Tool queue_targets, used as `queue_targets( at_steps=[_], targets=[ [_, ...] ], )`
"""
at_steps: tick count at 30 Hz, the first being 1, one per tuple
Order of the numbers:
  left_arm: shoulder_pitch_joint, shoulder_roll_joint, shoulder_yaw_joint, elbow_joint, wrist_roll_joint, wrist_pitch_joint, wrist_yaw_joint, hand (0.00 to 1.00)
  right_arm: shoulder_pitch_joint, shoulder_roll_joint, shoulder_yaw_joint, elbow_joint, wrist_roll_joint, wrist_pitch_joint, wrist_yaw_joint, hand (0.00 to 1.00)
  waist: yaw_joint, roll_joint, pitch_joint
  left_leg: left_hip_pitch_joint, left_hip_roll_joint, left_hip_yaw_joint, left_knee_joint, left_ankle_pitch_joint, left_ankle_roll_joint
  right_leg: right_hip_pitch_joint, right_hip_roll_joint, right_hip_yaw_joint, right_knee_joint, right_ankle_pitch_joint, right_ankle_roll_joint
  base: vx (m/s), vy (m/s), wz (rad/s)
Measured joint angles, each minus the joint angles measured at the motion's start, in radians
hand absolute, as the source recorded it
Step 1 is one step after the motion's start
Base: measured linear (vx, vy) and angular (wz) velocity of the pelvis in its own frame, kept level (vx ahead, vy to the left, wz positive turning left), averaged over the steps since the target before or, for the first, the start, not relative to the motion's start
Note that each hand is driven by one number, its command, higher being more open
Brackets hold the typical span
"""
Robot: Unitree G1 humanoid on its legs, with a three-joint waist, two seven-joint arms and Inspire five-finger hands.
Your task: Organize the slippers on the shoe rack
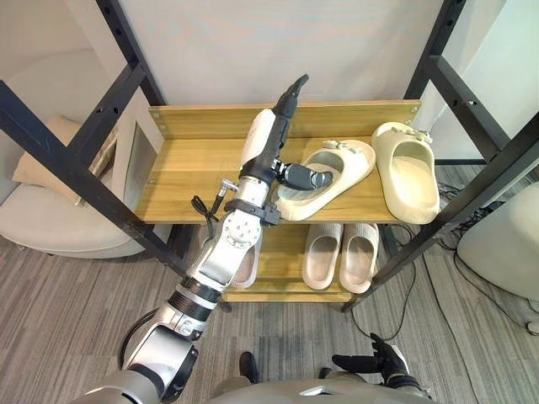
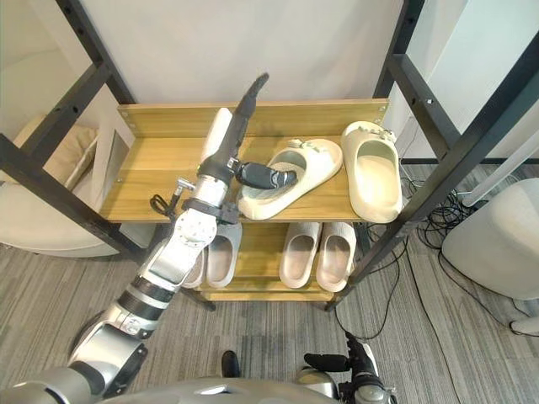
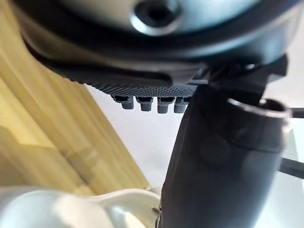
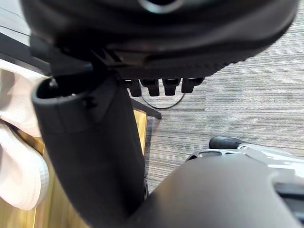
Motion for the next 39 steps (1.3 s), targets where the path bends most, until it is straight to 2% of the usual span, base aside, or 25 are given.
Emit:
queue_targets(
  at_steps=[5,9,13,17,24,27,34,39],
  targets=[
    [0.0,-0.001,0.003,-0.094,-0.016,-0.023,0.002,1.0,0.0,-0.002,-0.001,0.005,0.0,0.0,0.0,1.0,0.001,0.005,-0.004,-0.001,-0.001,0.0,0.0,0.001,0.001,-0.002,0.0,0.001,0.002,0.0,0.0,0.0,0.0,0.0],
    [0.009,-0.009,0.027,-0.137,-0.066,-0.037,0.004,1.0,0.0,-0.012,-0.001,0.015,0.0,0.0,0.0,1.0,0.006,0.023,-0.015,-0.002,0.0,0.0,0.0,0.002,0.002,-0.005,0.001,0.002,0.006,-0.001,-0.001,0.0,0.0,0.0],
    [0.092,-0.03,0.074,-0.198,-0.161,-0.062,0.004,1.0,0.001,-0.019,-0.001,0.026,0.0,0.0,-0.001,1.0,0.011,0.036,-0.026,-0.002,0.002,-0.001,0.0,0.003,0.001,-0.005,0.003,0.002,0.007,-0.001,-0.002,0.0,0.0,0.0],
    [0.157,-0.045,0.083,-0.215,-0.25,-0.067,0.002,1.0,0.003,-0.021,0.0,0.028,0.0,0.002,-0.001,1.0,0.028,0.036,-0.029,-0.002,0.004,-0.004,0.0,0.005,0.0,-0.005,0.004,0.0,0.009,-0.002,-0.003,0.0,0.0,0.0],
    [0.332,-0.043,0.084,-0.203,-0.518,-0.072,-0.049,1.0,0.0,-0.022,0.025,0.027,-0.001,0.01,-0.002,1.0,0.048,0.02,-0.037,0.001,0.005,-0.012,0.0,0.005,0.0,0.003,0.007,-0.01,0.007,-0.004,-0.006,-0.01,0.002,0.03],
    [0.349,-0.041,0.083,-0.17,-0.575,-0.072,-0.063,1.0,-0.001,-0.022,0.034,0.027,-0.001,0.01,-0.003,1.0,0.054,0.013,-0.04,0.001,0.003,-0.016,0.0,0.005,0.0,0.006,0.007,-0.015,0.005,-0.004,-0.006,0.0,0.0,0.03],
    [0.377,-0.041,0.057,-0.15,-0.644,-0.072,-0.093,1.0,-0.01,-0.012,0.041,0.027,-0.001,0.01,-0.003,1.0,0.054,-0.005,-0.049,0.001,0.0,-0.031,-0.001,0.005,-0.001,0.018,0.006,-0.031,-0.003,-0.006,-0.004,0.0,0.002,0.07],
    [0.41,-0.041,-0.009,-0.146,-0.647,-0.07,-0.109,1.0,-0.024,-0.009,0.041,0.028,0.0,0.01,-0.004,1.0,0.054,-0.007,-0.051,0.001,0.0,-0.031,-0.001,0.004,-0.001,0.018,0.006,-0.031,-0.005,-0.006,-0.004,0.0,0.0,0.0]
  ],
)
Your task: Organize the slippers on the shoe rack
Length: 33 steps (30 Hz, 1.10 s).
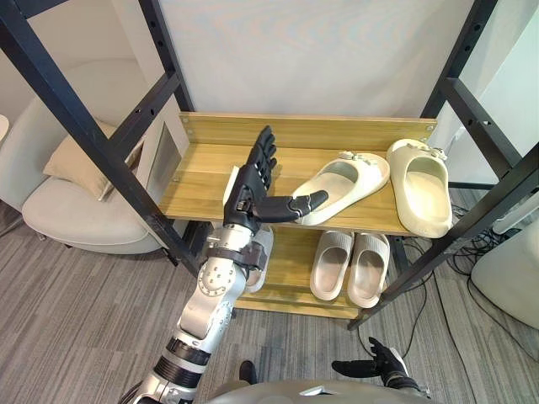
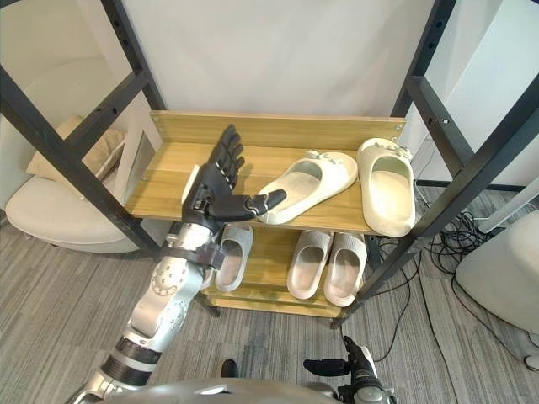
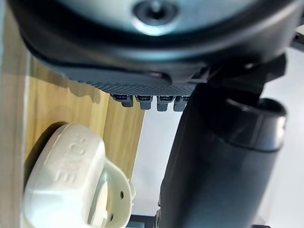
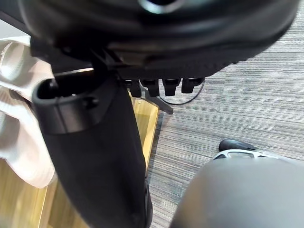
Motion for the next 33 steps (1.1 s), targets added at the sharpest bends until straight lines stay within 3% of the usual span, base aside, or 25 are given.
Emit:
queue_targets(
  at_steps=[14,22,33],
  targets=[
    [0.016,0.0,-0.144,0.006,-0.078,0.006,-0.021,1.0,-0.006,0.003,0.03,0.018,0.002,0.0,-0.011,1.0,0.002,-0.016,-0.017,0.0,0.0,0.0,0.0,0.0,0.0,0.002,-0.001,-0.001,-0.003,0.001,0.001,0.0,0.0,0.0],
    [0.012,-0.002,-0.234,0.018,-0.096,0.006,-0.02,1.0,-0.005,-0.001,0.035,0.023,0.02,0.0,-0.026,1.0,0.002,-0.008,-0.031,0.001,0.0,0.0,0.0,0.0,0.0,0.003,0.0,0.0,-0.003,0.001,0.002,0.0,0.0,0.0],
    [-0.089,-0.048,-0.297,0.158,-0.053,-0.003,0.003,1.0,-0.005,-0.001,0.037,0.028,0.021,0.0,-0.035,1.0,-0.001,-0.009,-0.035,0.013,0.001,0.007,0.0,-0.001,-0.001,0.015,0.0,0.004,-0.007,0.003,0.003,0.0,0.0,0.0]
  ],
)
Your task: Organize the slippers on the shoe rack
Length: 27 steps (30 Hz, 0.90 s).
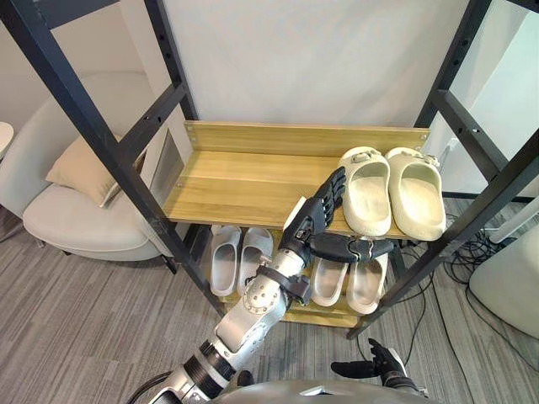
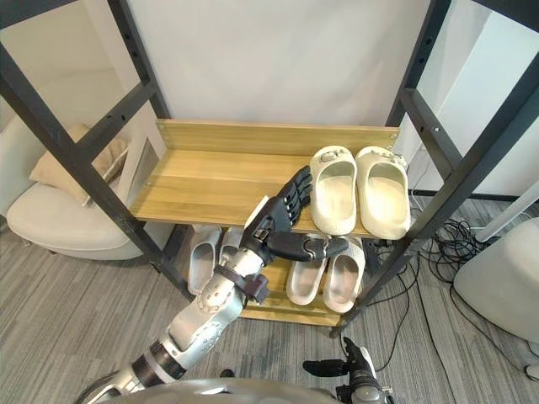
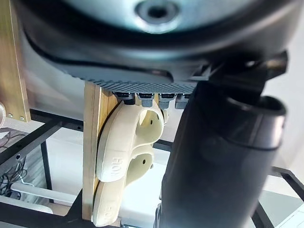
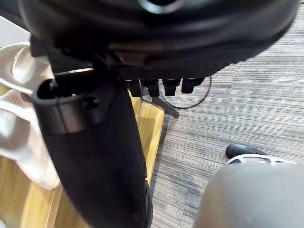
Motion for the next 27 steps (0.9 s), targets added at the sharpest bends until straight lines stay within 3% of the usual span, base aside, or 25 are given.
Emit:
queue_targets(
  at_steps=[9,18,22,27],
  targets=[
    [-0.064,0.0,-0.008,0.081,0.012,-0.021,0.017,1.0,0.001,0.0,0.0,0.0,0.002,0.0,-0.011,1.0,-0.001,-0.001,0.001,0.012,0.001,0.017,0.0,-0.004,-0.001,0.001,0.0,0.022,-0.003,0.003,0.003,-0.01,0.009,-0.06],
    [-0.063,-0.003,0.071,0.075,0.037,-0.011,0.01,1.0,-0.006,0.003,-0.009,0.003,0.003,0.0,-0.011,1.0,-0.006,0.005,-0.002,-0.004,0.004,0.024,0.0,-0.005,-0.001,-0.02,0.001,0.029,-0.003,0.007,0.002,-0.01,0.008,-0.02],
    [-0.022,-0.003,0.153,0.022,0.037,0.011,0.007,1.0,-0.008,0.004,-0.009,0.009,0.003,0.0,-0.01,1.0,-0.007,0.006,-0.001,-0.008,0.004,0.023,0.0,-0.007,-0.003,-0.02,0.003,0.026,-0.007,0.007,0.002,0.01,-0.002,0.01],
    [0.132,0.052,0.249,-0.15,0.035,0.01,0.0,1.0,-0.012,0.002,-0.009,0.01,0.0,0.0,-0.008,1.0,0.008,0.006,0.004,-0.014,0.001,0.01,0.001,-0.008,-0.006,-0.013,0.003,0.01,-0.016,0.004,0.001,0.03,-0.004,0.08]
  ],
)
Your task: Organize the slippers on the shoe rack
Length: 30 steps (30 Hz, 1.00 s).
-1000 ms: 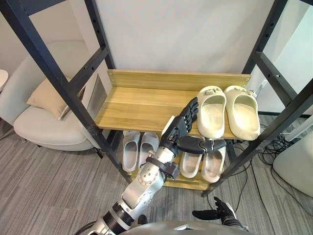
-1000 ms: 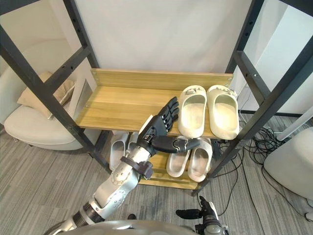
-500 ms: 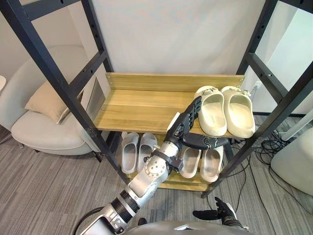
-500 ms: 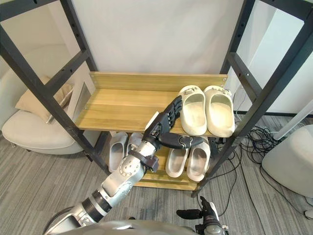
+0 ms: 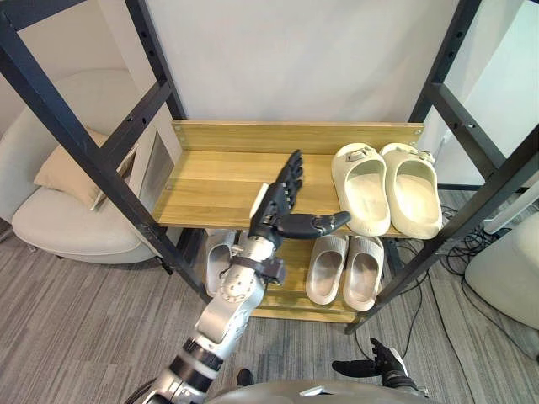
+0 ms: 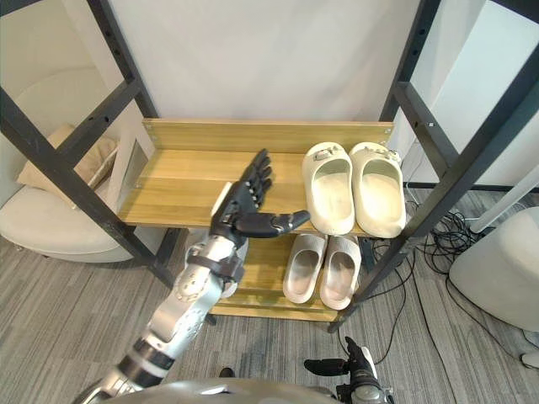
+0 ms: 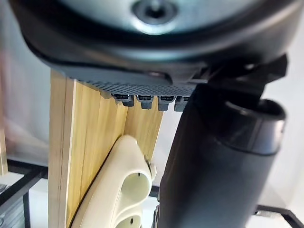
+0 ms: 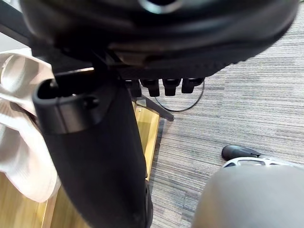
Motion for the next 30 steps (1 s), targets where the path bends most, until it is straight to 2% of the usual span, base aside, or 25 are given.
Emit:
queue_targets(
  at_steps=[4,8,11,15,18,21,26,30],
  targets=[
    [0.061,0.003,-0.008,-0.124,-0.021,0.0,-0.02,1.0,-0.001,-0.002,0.0,0.001,0.0,0.0,0.003,1.0,0.021,0.001,0.001,-0.006,-0.001,-0.011,0.0,0.002,0.002,0.001,-0.005,-0.01,0.001,-0.001,0.0,-0.01,0.019,0.09],
    [0.062,0.002,-0.031,-0.228,-0.058,-0.003,-0.059,1.0,-0.015,-0.002,0.001,0.017,-0.001,-0.001,0.011,1.0,0.026,0.003,0.001,-0.009,-0.003,-0.02,0.0,0.006,0.007,-0.002,-0.006,-0.015,0.011,-0.003,0.0,-0.04,0.022,0.08],
    [0.073,0.001,-0.061,-0.291,-0.145,-0.01,-0.114,1.0,-0.019,-0.004,0.002,0.026,-0.002,-0.001,0.02,1.0,0.027,0.007,-0.002,-0.006,-0.003,-0.022,0.0,0.009,0.009,-0.005,-0.009,-0.015,0.025,-0.009,-0.001,-0.04,0.024,0.02],
    [0.117,0.003,-0.155,-0.311,-0.288,-0.006,-0.208,1.0,-0.026,-0.011,0.009,0.047,-0.002,-0.001,0.027,1.0,0.036,0.014,-0.006,-0.006,-0.002,-0.023,0.0,0.013,0.01,-0.006,-0.011,-0.015,0.03,-0.009,-0.001,-0.03,0.014,0.01],
    [0.132,0.011,-0.223,-0.31,-0.329,0.007,-0.246,1.0,-0.026,-0.014,0.01,0.05,-0.003,-0.001,0.035,1.0,0.041,0.016,-0.008,-0.004,-0.001,-0.023,0.0,0.014,0.009,-0.006,-0.011,-0.015,0.031,-0.009,-0.001,0.0,0.0,0.0],
    [0.135,0.053,-0.273,-0.241,-0.365,0.026,-0.308,1.0,-0.037,-0.015,0.021,0.064,-0.004,-0.001,0.037,1.0,0.042,0.015,-0.007,0.018,-0.004,-0.027,0.0,0.014,0.008,0.018,-0.004,-0.021,0.03,-0.012,-0.003,0.0,0.0,0.0],
    [0.149,0.101,-0.351,-0.059,-0.369,0.084,-0.351,1.0,-0.041,-0.021,0.04,0.066,-0.004,-0.003,0.038,1.0,0.042,0.016,-0.008,0.034,-0.001,-0.032,-0.001,0.012,0.006,0.033,-0.002,-0.025,0.032,-0.018,-0.003,-0.01,0.0,0.01],
    [0.204,0.127,-0.378,0.043,-0.326,0.101,-0.381,1.0,-0.042,-0.02,0.04,0.07,-0.004,-0.003,0.039,1.0,0.041,0.011,-0.006,0.034,-0.003,-0.034,-0.001,0.011,0.005,0.035,-0.003,-0.028,0.032,-0.019,-0.002,0.0,0.001,0.01]
  ],
)
